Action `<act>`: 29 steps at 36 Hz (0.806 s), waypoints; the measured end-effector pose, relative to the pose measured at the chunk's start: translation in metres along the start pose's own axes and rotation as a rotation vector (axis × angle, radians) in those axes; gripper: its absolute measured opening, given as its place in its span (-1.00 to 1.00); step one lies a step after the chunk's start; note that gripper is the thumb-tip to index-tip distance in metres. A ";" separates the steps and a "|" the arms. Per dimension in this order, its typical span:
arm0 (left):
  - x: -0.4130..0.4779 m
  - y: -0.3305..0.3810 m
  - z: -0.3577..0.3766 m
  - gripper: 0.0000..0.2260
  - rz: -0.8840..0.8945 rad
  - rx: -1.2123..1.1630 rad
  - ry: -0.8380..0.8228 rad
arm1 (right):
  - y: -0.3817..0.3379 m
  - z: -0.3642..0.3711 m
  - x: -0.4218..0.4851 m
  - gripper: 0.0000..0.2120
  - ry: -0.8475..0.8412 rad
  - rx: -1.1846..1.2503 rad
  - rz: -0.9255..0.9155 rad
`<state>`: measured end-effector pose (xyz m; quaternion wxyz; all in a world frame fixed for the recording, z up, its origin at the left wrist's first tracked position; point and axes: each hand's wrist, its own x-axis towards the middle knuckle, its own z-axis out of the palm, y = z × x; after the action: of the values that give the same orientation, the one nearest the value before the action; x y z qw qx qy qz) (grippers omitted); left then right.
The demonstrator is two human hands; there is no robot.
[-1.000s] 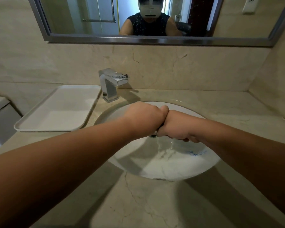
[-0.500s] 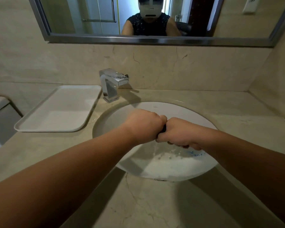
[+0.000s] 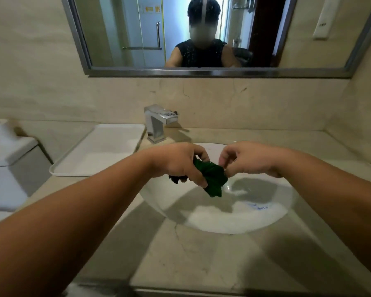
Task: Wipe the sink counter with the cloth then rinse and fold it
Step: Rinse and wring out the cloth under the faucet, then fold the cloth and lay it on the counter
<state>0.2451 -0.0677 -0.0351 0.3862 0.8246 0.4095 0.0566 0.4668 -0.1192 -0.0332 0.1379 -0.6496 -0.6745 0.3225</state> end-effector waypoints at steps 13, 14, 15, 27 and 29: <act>-0.044 -0.012 -0.038 -0.71 -0.034 -0.207 0.010 | -0.038 0.016 -0.001 -0.82 -0.128 0.392 -0.169; -0.048 -0.015 -0.042 -0.76 -0.040 -0.204 0.003 | -0.040 0.017 0.001 -0.82 -0.110 0.394 -0.172; -0.053 -0.018 -0.046 -0.81 -0.048 -0.189 -0.006 | -0.043 0.018 0.003 -0.81 -0.099 0.393 -0.179; -0.136 -0.046 -0.078 -0.74 -0.233 -0.133 0.251 | -0.125 0.053 0.020 -0.87 -0.043 0.374 -0.379; -0.148 -0.051 -0.082 -0.71 -0.239 -0.142 0.289 | -0.141 0.062 0.025 -0.89 -0.033 0.404 -0.399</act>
<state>0.0824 -0.1071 0.0200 0.3847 0.7242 0.5504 0.1567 0.3154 -0.1039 0.0010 0.3143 -0.4579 -0.7132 0.4277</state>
